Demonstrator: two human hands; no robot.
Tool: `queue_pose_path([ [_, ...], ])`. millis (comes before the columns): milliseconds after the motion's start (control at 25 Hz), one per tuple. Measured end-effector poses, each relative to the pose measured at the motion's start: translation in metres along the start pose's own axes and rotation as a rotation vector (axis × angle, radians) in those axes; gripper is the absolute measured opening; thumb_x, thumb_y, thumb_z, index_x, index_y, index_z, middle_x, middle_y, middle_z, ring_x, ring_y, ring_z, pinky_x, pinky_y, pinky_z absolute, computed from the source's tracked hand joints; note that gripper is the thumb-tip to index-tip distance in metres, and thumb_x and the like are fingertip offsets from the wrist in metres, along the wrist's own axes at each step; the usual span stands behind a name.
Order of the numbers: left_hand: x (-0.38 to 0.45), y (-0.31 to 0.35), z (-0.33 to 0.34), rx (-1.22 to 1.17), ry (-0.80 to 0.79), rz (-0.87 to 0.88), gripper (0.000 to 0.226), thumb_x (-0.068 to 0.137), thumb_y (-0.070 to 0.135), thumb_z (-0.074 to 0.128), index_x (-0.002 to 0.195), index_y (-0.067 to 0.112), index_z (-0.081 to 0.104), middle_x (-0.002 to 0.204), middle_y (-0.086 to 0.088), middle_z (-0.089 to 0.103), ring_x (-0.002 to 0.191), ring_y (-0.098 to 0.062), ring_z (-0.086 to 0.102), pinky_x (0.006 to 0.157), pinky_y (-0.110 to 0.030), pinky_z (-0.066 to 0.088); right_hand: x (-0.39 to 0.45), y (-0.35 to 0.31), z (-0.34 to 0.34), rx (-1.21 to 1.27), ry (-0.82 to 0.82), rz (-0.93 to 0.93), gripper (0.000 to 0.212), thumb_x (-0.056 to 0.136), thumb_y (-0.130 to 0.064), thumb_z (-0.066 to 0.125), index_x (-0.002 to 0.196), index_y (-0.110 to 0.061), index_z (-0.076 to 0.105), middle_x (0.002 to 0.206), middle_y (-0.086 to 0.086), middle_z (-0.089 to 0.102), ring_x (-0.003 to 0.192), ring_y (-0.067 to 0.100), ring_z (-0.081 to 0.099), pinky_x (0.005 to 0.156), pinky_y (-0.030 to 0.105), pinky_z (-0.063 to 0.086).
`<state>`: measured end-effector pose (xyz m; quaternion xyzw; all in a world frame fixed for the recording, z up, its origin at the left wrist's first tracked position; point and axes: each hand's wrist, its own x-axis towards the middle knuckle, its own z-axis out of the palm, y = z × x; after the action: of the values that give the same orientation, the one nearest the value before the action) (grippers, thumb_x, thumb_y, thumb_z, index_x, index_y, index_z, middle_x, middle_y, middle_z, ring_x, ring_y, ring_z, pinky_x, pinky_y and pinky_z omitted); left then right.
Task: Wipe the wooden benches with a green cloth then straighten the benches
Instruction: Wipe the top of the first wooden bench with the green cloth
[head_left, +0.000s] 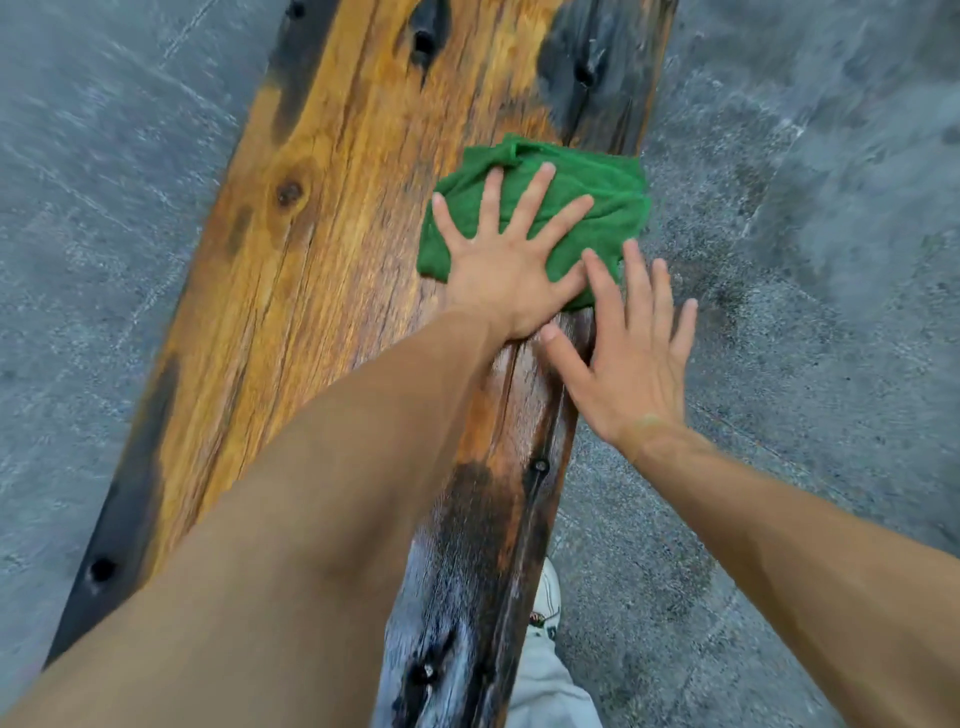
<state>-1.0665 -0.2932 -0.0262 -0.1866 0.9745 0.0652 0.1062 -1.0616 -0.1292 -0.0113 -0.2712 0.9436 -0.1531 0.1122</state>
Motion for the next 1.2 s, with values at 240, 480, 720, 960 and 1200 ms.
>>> queue_pose_path([
  [240,-0.022,-0.145,-0.002,-0.086,0.066,-0.369,0.066,0.093,0.073,0.021,0.154,0.055,0.005,0.169,0.012,-0.006,0.155,-0.026,-0.007,0.113,-0.076,-0.002,0.038,-0.037,0.018,-0.142,-0.07,-0.248,0.073,0.09,-0.066,0.038,0.155,-0.036,0.022,0.167,0.001,0.009,0.153,0.03,0.002,0.12,0.059,0.0],
  [480,0.021,-0.171,-0.017,-0.266,0.082,-0.79,0.067,0.093,0.072,0.019,0.155,0.054,0.002,0.169,0.009,-0.009,0.155,-0.029,-0.012,0.108,-0.08,-0.007,0.048,-0.038,0.032,-0.232,-0.043,-0.274,0.073,0.09,-0.07,0.031,0.153,-0.035,0.03,0.165,0.005,0.02,0.151,0.034,0.013,0.119,0.061,0.009],
  [720,0.1,-0.103,-0.034,-0.126,0.039,-0.453,0.068,0.093,0.073,0.018,0.155,0.054,-0.002,0.169,0.004,-0.014,0.153,-0.038,-0.015,0.107,-0.081,-0.008,0.051,-0.04,0.03,-0.202,-0.033,-0.266,0.073,0.085,-0.068,0.041,0.15,-0.035,0.038,0.162,0.004,0.027,0.149,0.035,0.02,0.118,0.062,0.013],
  [960,0.099,-0.011,-0.033,0.113,-0.118,0.322,0.065,0.094,0.073,0.018,0.152,0.059,-0.006,0.168,0.009,-0.016,0.153,-0.036,-0.017,0.11,-0.077,-0.008,0.053,-0.04,0.028,-0.186,0.001,-0.257,0.066,0.08,-0.064,0.054,0.137,-0.03,0.052,0.143,0.009,0.05,0.138,0.037,0.037,0.115,0.063,0.021],
  [1200,0.046,-0.167,-0.031,0.025,-0.052,-0.009,0.064,0.086,0.071,0.011,0.149,0.065,-0.001,0.168,0.017,-0.011,0.155,-0.029,-0.008,0.114,-0.074,0.0,0.052,-0.041,0.027,-0.231,-0.026,-0.281,0.074,0.083,-0.065,0.047,0.148,-0.03,0.044,0.159,0.0,0.035,0.146,0.034,0.03,0.116,0.065,0.019],
])
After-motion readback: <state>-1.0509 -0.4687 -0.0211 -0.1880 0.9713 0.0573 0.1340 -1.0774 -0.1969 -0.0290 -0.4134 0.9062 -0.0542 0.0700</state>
